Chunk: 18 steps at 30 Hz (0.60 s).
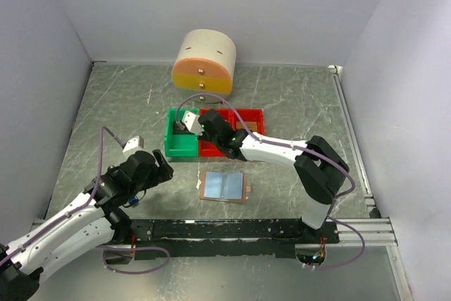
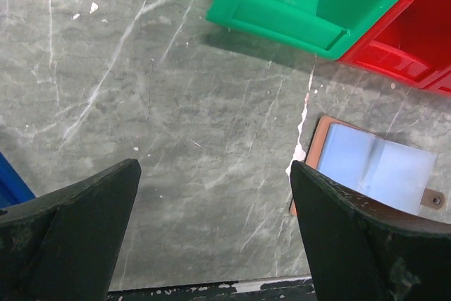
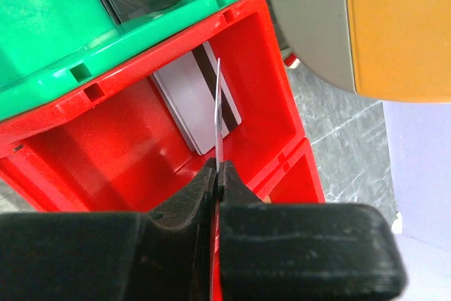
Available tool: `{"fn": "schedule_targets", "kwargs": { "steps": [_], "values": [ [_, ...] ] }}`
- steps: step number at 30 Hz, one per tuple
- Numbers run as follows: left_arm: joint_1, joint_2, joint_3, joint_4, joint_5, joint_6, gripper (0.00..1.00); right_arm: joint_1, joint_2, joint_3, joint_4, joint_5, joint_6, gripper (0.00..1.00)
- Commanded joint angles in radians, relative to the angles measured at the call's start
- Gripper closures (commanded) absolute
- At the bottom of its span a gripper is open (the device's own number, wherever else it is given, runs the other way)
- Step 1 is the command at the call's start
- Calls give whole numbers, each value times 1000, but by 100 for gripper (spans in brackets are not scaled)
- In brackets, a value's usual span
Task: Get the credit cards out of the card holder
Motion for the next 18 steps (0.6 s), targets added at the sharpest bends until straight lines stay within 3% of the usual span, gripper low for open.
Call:
{"fn": "schedule_targets", "kwargs": {
  "steps": [1, 18],
  "values": [
    [10, 7, 42, -17, -28, -3, 0, 5, 56, 45, -10, 46, -65, 100],
    [9, 50, 88, -24, -19, 30, 0, -39, 205, 134, 4, 52, -172, 100]
  ]
}}
